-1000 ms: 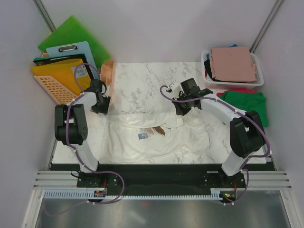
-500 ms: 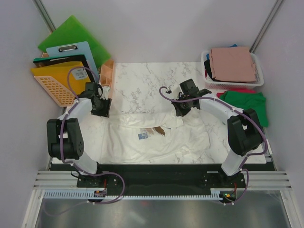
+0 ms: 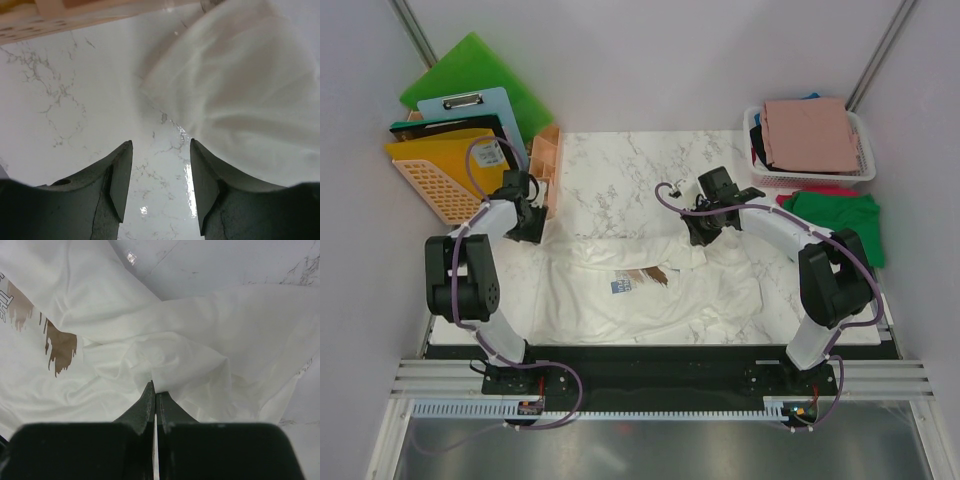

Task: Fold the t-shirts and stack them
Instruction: Flatten the tshirt out

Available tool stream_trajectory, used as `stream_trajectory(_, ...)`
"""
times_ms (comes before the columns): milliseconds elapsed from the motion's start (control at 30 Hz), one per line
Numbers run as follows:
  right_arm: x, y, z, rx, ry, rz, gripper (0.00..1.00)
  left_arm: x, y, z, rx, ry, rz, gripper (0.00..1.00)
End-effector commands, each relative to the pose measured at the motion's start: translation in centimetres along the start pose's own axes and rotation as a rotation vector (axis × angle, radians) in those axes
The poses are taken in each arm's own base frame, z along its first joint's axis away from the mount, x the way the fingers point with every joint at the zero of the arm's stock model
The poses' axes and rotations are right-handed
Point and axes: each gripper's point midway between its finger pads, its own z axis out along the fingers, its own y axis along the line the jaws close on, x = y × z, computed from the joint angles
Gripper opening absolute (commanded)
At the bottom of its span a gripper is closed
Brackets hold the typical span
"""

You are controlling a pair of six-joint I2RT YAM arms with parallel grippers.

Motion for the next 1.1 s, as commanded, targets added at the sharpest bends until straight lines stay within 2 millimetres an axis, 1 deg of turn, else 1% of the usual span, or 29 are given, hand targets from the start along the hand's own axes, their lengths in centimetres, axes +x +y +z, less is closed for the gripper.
stream_trajectory(0,-0.2,0.6,0.3,-0.027,-0.014,-0.022,0.0,-3.7,2.1,-0.4,-0.086,-0.092,-0.043,0.57)
stream_trajectory(67,-0.3,0.6,0.3,-0.027,-0.013,-0.025,0.0,-3.9,2.1,0.1,-0.083,-0.087,-0.042,0.57)
stream_trajectory(200,-0.1,0.5,0.5,-0.023,-0.006,-0.029,0.0,-4.2,1.3,1.0,-0.044,-0.085,-0.046,0.57)
stream_trajectory(300,0.1,0.3,0.5,-0.013,0.0,-0.032,0.0,-4.0,0.3,1.9,0.011,-0.066,-0.045,0.57)
stream_trajectory(367,0.2,0.3,0.6,-0.015,0.002,-0.031,0.0,-3.5,0.0,2.6,0.02,-0.041,-0.045,0.57)
stream_trajectory(500,0.2,0.5,0.7,-0.024,0.002,-0.03,0.0,-3.3,0.2,3.6,0.009,-0.025,-0.044,0.56)
stream_trajectory(667,0.4,0.6,0.9,-0.029,0.009,-0.029,0.0,-3.9,0.4,4.3,-0.001,-0.027,-0.044,0.54)
stream_trajectory(733,0.4,0.5,0.9,-0.026,0.01,-0.029,0.0,-4.1,0.5,4.6,-0.004,-0.025,-0.041,0.5)
stream_trajectory(767,0.4,0.5,0.9,-0.026,0.009,-0.029,0.0,-4.1,0.5,4.7,-0.001,-0.021,-0.042,0.41)
stream_trajectory(800,0.3,0.5,0.9,-0.027,0.008,-0.028,0.0,-4.0,0.4,4.9,0.002,-0.017,-0.045,0.36)
stream_trajectory(867,0.4,0.6,0.9,-0.031,0.009,-0.027,0.0,-3.7,0.3,5.3,0.003,0.0,-0.046,0.02)
stream_trajectory(1000,0.5,0.6,1.1,-0.03,0.014,-0.029,0.0,-3.0,-0.2,5.5,0.02,0.012,-0.046,0.02)
stream_trajectory(1033,0.3,0.5,1.0,-0.025,0.009,-0.034,0.0,-2.9,-0.3,5.3,0.025,0.009,-0.044,0.02)
stream_trajectory(1067,0.3,0.6,1.0,-0.029,0.008,-0.038,0.0,-3.2,-0.4,4.7,0.035,-0.013,-0.044,0.02)
